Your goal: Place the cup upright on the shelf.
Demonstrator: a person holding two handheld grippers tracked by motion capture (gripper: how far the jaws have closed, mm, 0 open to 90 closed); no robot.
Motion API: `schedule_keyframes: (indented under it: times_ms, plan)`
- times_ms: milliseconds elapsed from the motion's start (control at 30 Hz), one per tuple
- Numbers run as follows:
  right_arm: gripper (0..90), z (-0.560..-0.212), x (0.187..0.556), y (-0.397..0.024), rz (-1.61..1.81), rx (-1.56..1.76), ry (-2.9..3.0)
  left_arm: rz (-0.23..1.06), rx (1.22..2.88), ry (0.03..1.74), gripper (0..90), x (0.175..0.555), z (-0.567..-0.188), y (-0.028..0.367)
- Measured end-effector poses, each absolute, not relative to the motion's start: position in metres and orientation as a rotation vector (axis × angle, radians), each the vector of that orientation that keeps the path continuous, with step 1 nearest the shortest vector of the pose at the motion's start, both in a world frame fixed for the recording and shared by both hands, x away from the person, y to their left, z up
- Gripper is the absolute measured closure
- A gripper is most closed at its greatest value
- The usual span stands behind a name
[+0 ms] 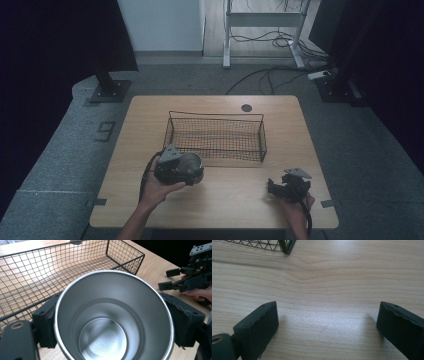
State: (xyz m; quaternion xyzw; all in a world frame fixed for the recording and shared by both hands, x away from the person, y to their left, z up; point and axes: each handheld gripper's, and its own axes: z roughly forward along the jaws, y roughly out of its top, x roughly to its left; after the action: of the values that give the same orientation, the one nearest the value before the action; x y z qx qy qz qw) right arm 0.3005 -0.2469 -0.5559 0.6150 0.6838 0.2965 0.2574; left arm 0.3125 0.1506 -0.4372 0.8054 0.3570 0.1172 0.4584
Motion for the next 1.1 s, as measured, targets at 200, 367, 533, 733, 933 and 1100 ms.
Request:
schedule_keyframes:
  times_ms: [200,367,533,733,933,1100]
  plan:
    - [3.9,-0.556,0.3,-0.247,0.804,1.668,1.854,0.278,1.983,0.88,14.4,0.316,-0.436,0.15]
    - [3.9,-0.556,0.3,-0.247,0.804,1.666,1.855,0.268,1.982,0.876,14.4,0.32,-0.434,0.148]
    - [3.9,-0.556,0.3,-0.247,0.804,1.666,1.855,0.269,1.976,0.869,14.4,0.322,-0.427,0.146]
    - [4.2,-0.556,0.3,-0.247,0.804,1.667,1.852,0.265,1.973,0.855,14.4,0.324,-0.42,0.143]
    - [4.2,-0.556,0.3,-0.247,0.804,1.667,1.853,0.258,1.966,0.853,14.4,0.328,-0.414,0.142]
    - [4.2,-0.556,0.3,-0.247,0.804,1.667,1.853,0.263,1.961,0.852,14.4,0.33,-0.409,0.142]
